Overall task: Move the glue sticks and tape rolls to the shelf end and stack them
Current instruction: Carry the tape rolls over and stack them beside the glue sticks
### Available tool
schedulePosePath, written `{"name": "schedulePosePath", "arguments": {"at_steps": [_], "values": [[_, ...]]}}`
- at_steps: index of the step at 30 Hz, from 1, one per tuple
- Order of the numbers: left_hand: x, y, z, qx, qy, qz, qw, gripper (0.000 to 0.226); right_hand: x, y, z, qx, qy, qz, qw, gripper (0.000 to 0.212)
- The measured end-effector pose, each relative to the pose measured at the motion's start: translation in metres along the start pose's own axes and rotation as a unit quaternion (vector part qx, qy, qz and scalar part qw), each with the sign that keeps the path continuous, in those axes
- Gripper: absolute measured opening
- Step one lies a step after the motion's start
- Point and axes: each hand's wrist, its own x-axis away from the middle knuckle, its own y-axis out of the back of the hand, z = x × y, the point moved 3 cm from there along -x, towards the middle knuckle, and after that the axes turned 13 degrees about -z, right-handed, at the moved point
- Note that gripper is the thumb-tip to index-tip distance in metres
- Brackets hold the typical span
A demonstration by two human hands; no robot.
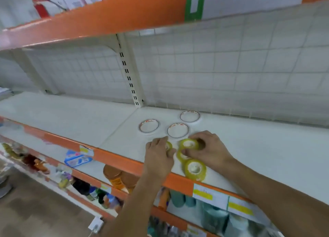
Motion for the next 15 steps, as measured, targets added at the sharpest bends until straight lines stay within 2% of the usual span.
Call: {"name": "schedulePosePath", "arguments": {"at_steps": [3,5,7,9,15], "values": [[0.003,0.001,-0.005,0.003,-0.017,-0.019,1.000,0.041,0.007,0.002,0.000,-0.005,0.000,-0.091,0.996,0.050],[0.004,0.000,-0.007,-0.002,-0.024,-0.023,0.999,0.042,0.011,0.009,-0.003,-0.026,-0.025,-0.179,0.983,0.051],[0.005,0.001,-0.008,-0.009,-0.025,-0.019,0.999,0.043,0.016,0.014,-0.006,-0.028,-0.044,-0.230,0.972,0.052],[0.004,0.002,-0.007,-0.014,-0.028,-0.015,0.999,0.044,0.021,0.017,-0.005,-0.011,-0.043,-0.235,0.971,0.054],[-0.004,0.005,-0.007,-0.028,-0.039,0.019,0.999,0.041,0.048,0.041,-0.004,0.117,0.042,-0.155,0.980,0.071]]}}
